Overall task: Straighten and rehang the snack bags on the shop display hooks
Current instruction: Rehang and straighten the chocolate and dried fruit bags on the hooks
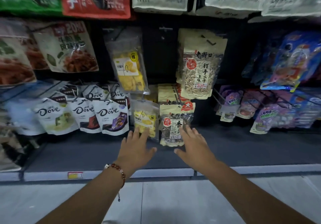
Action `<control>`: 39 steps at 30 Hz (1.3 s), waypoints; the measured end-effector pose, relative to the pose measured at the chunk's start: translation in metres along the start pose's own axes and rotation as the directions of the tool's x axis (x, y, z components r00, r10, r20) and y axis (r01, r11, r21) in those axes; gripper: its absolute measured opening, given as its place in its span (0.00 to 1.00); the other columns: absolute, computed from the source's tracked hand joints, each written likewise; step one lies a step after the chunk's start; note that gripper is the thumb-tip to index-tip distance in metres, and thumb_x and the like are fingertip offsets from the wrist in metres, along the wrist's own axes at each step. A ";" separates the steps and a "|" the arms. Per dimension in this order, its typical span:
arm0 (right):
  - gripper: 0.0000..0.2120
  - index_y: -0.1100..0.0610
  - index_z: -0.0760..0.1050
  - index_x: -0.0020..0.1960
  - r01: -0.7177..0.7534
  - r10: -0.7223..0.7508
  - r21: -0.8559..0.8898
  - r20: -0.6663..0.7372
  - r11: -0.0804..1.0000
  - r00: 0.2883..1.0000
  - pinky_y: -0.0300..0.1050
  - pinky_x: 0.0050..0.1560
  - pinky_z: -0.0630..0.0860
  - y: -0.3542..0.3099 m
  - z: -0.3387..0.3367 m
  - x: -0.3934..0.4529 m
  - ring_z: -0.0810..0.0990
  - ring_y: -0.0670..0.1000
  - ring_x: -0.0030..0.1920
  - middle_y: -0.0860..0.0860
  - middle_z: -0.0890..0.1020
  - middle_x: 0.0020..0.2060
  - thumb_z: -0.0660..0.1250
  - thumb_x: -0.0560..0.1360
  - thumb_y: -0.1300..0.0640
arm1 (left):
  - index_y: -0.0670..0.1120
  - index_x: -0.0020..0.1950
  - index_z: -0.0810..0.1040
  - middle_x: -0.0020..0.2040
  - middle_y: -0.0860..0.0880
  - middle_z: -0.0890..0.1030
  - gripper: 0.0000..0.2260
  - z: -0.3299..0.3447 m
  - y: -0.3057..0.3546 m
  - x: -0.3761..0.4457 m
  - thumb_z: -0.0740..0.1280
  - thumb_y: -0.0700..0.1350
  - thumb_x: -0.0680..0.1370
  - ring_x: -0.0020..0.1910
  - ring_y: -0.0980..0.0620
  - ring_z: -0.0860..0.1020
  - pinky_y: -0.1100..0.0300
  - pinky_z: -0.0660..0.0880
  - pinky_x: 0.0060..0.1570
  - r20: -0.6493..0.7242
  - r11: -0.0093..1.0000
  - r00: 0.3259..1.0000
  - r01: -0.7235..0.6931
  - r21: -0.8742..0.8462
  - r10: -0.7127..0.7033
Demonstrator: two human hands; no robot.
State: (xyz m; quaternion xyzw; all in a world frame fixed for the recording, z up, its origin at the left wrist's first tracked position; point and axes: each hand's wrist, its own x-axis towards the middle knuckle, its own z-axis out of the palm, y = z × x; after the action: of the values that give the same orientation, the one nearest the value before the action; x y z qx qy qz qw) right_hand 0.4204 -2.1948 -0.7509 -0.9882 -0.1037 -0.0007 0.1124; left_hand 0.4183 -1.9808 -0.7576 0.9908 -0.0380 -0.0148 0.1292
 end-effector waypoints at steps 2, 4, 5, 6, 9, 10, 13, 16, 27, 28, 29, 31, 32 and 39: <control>0.38 0.49 0.46 0.80 0.012 -0.012 -0.003 0.028 1.000 1.000 0.55 0.77 0.49 -0.010 -0.004 -0.011 0.47 0.57 0.79 0.52 0.47 0.80 0.63 0.78 0.42 | 0.53 0.80 0.49 0.81 0.44 0.50 0.34 -0.009 -0.010 -0.019 0.60 0.61 0.79 0.79 0.43 0.51 0.45 0.56 0.75 -0.061 1.000 0.998 -0.010 -0.005 0.010; 0.38 0.50 0.47 0.80 0.024 -0.024 -0.002 0.049 1.000 0.999 0.55 0.76 0.50 -0.020 -0.010 -0.017 0.48 0.57 0.79 0.52 0.48 0.80 0.63 0.78 0.43 | 0.53 0.81 0.50 0.80 0.43 0.52 0.34 -0.014 -0.023 -0.038 0.60 0.61 0.80 0.79 0.43 0.51 0.44 0.56 0.75 -0.073 1.000 0.997 -0.011 -0.007 0.011; 0.38 0.50 0.48 0.80 0.032 -0.032 -0.006 0.059 0.999 0.998 0.55 0.76 0.51 -0.026 -0.014 -0.018 0.48 0.57 0.78 0.53 0.49 0.79 0.64 0.78 0.43 | 0.52 0.81 0.50 0.80 0.44 0.52 0.34 -0.016 -0.029 -0.045 0.61 0.60 0.80 0.79 0.42 0.52 0.43 0.55 0.75 -0.062 1.000 0.998 -0.006 -0.003 0.006; 0.38 0.51 0.48 0.80 0.038 -0.037 -0.008 0.073 0.999 0.997 0.55 0.76 0.51 -0.032 -0.017 -0.019 0.49 0.57 0.78 0.53 0.50 0.79 0.64 0.78 0.43 | 0.52 0.80 0.51 0.80 0.44 0.52 0.34 -0.017 -0.036 -0.050 0.61 0.60 0.80 0.78 0.42 0.52 0.43 0.55 0.75 -0.044 1.000 0.999 0.005 0.001 -0.005; 0.38 0.51 0.49 0.80 0.050 -0.051 0.010 0.100 0.999 0.994 0.55 0.75 0.50 -0.048 -0.019 -0.012 0.48 0.57 0.79 0.53 0.49 0.79 0.65 0.77 0.44 | 0.51 0.81 0.50 0.80 0.42 0.52 0.35 -0.019 -0.052 -0.057 0.62 0.60 0.79 0.78 0.40 0.51 0.43 0.55 0.75 -0.015 0.998 0.998 0.064 -0.013 -0.064; 0.38 0.51 0.49 0.80 0.054 -0.054 0.009 0.112 0.999 0.992 0.54 0.75 0.50 -0.052 -0.016 -0.008 0.48 0.57 0.79 0.54 0.49 0.79 0.65 0.78 0.44 | 0.52 0.80 0.50 0.80 0.42 0.51 0.35 -0.021 -0.055 -0.056 0.62 0.60 0.79 0.78 0.40 0.51 0.42 0.55 0.75 -0.011 0.996 0.996 0.084 -0.017 -0.084; 0.38 0.51 0.48 0.80 0.048 -0.051 0.021 0.138 0.999 0.989 0.55 0.76 0.51 -0.061 -0.003 0.010 0.48 0.57 0.79 0.54 0.48 0.79 0.65 0.77 0.44 | 0.52 0.80 0.49 0.81 0.42 0.49 0.36 -0.028 -0.057 -0.048 0.62 0.61 0.79 0.79 0.39 0.50 0.42 0.53 0.75 -0.013 0.993 0.993 0.116 -0.032 -0.116; 0.39 0.51 0.49 0.80 0.023 -0.036 0.087 0.145 0.996 0.989 0.57 0.76 0.54 -0.065 0.010 0.032 0.49 0.58 0.79 0.55 0.49 0.79 0.66 0.77 0.44 | 0.52 0.80 0.48 0.81 0.42 0.48 0.35 -0.032 -0.053 -0.036 0.61 0.61 0.79 0.79 0.40 0.49 0.42 0.52 0.75 -0.073 0.995 0.993 0.095 -0.019 -0.096; 0.33 0.55 0.59 0.76 -0.163 0.126 0.493 0.109 0.855 0.986 0.48 0.65 0.66 -0.057 0.042 0.112 0.66 0.55 0.72 0.52 0.66 0.73 0.69 0.76 0.53 | 0.53 0.80 0.53 0.80 0.44 0.53 0.32 -0.017 -0.060 0.042 0.62 0.58 0.80 0.79 0.43 0.52 0.45 0.56 0.75 -0.113 0.998 0.992 0.064 0.018 -0.062; 0.31 0.54 0.61 0.75 -0.164 0.133 0.515 0.098 0.841 0.986 0.47 0.62 0.68 -0.057 0.045 0.120 0.69 0.53 0.69 0.50 0.69 0.70 0.70 0.75 0.53 | 0.53 0.80 0.52 0.81 0.44 0.53 0.32 -0.015 -0.063 0.050 0.62 0.57 0.80 0.79 0.42 0.52 0.45 0.56 0.75 -0.091 0.997 0.993 0.079 0.003 -0.078; 0.29 0.53 0.63 0.73 -0.163 0.138 0.543 0.086 0.824 0.987 0.46 0.59 0.68 -0.057 0.046 0.127 0.71 0.50 0.66 0.47 0.71 0.66 0.70 0.75 0.55 | 0.53 0.80 0.53 0.81 0.44 0.53 0.32 -0.014 -0.065 0.057 0.62 0.57 0.80 0.79 0.42 0.52 0.45 0.56 0.75 -0.077 0.996 0.993 0.092 -0.014 -0.093; 0.29 0.51 0.64 0.72 -0.196 0.177 0.612 0.092 0.766 0.980 0.44 0.54 0.69 -0.057 0.050 0.142 0.72 0.48 0.59 0.44 0.73 0.60 0.71 0.74 0.57 | 0.53 0.80 0.54 0.80 0.44 0.53 0.32 -0.012 -0.070 0.070 0.62 0.57 0.79 0.79 0.42 0.53 0.45 0.57 0.74 -0.064 0.992 0.991 0.113 -0.050 -0.116; 0.30 0.50 0.64 0.71 -0.214 0.202 0.644 0.093 0.734 0.975 0.45 0.53 0.71 -0.057 0.052 0.148 0.74 0.48 0.58 0.44 0.74 0.60 0.71 0.72 0.56 | 0.53 0.80 0.54 0.80 0.44 0.54 0.32 -0.011 -0.071 0.076 0.62 0.57 0.79 0.79 0.42 0.53 0.45 0.58 0.74 -0.062 0.991 0.991 0.118 -0.066 -0.122; 0.31 0.45 0.62 0.69 -0.295 0.368 0.822 0.113 0.487 0.923 0.59 0.54 0.78 -0.053 0.063 0.189 0.81 0.58 0.52 0.48 0.76 0.58 0.71 0.69 0.50 | 0.53 0.79 0.54 0.80 0.43 0.53 0.31 0.001 -0.065 0.099 0.62 0.58 0.79 0.79 0.42 0.52 0.45 0.57 0.75 -0.056 0.992 0.993 0.099 -0.083 -0.104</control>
State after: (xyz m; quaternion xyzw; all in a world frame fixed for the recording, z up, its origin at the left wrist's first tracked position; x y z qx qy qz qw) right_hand 0.5929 -2.0920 -0.7960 -0.8186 0.1049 0.0310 0.5638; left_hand 0.5220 -1.9267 -0.7772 0.9854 0.0171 0.0071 0.1692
